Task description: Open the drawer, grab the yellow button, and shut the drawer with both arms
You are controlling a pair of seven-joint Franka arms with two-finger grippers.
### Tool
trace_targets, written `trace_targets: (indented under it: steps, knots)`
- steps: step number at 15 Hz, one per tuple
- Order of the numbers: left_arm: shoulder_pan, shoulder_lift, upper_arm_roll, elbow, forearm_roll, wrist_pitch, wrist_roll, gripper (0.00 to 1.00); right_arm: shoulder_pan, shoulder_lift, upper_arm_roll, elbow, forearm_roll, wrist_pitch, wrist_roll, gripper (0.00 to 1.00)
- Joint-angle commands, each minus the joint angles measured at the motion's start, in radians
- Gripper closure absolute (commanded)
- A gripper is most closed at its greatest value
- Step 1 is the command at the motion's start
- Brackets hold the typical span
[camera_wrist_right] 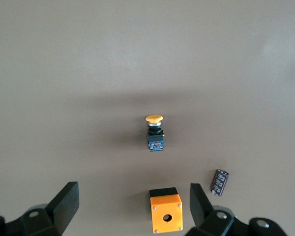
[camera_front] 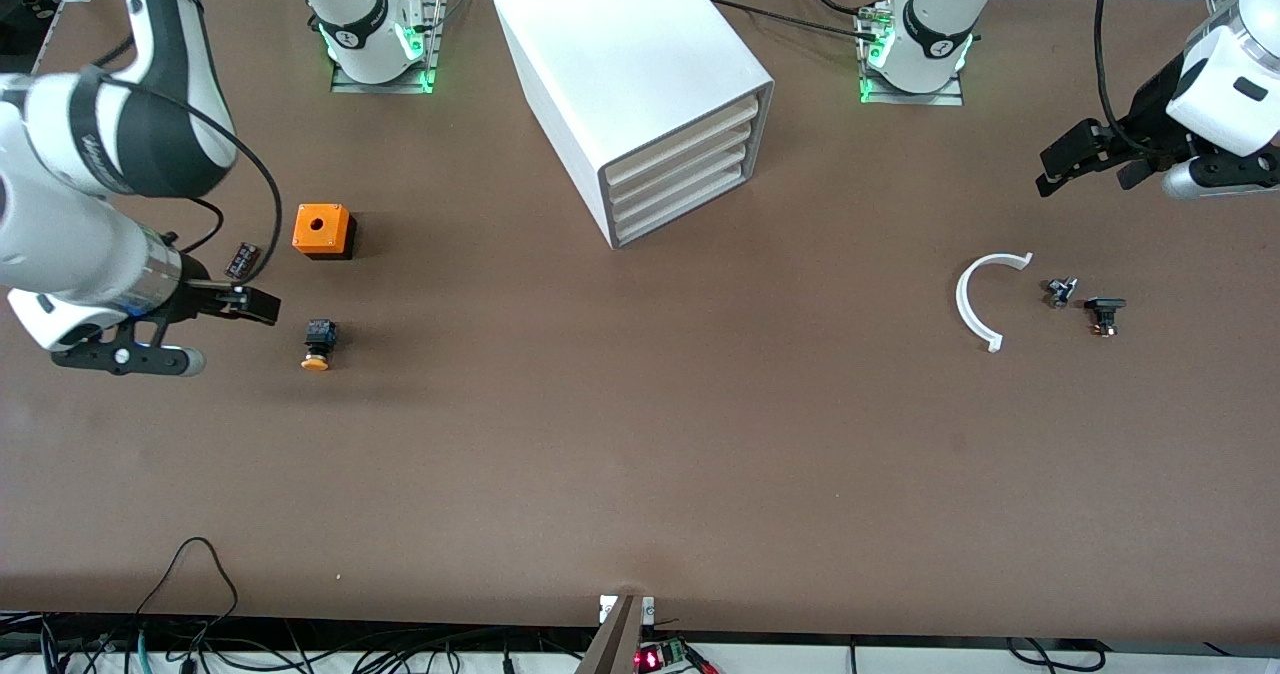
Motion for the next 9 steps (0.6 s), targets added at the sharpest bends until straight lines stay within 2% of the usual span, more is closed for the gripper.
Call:
trace_targets:
  steps: [1,4,9]
  knots:
    - [0.000,0.033,-0.002,0.046,0.025,-0.040,0.026,0.00,-0.004,0.025,-0.001,0.156,0.009,-0.098,0.010,0.00]
    - [-0.010,0.042,0.002,0.066,0.071,-0.040,0.029,0.00,-0.038,-0.017,-0.015,0.158,0.015,-0.150,0.019,0.00]
    - [-0.009,0.043,-0.004,0.087,0.089,-0.101,0.101,0.00,-0.131,-0.095,-0.010,0.055,0.015,-0.132,0.013,0.00]
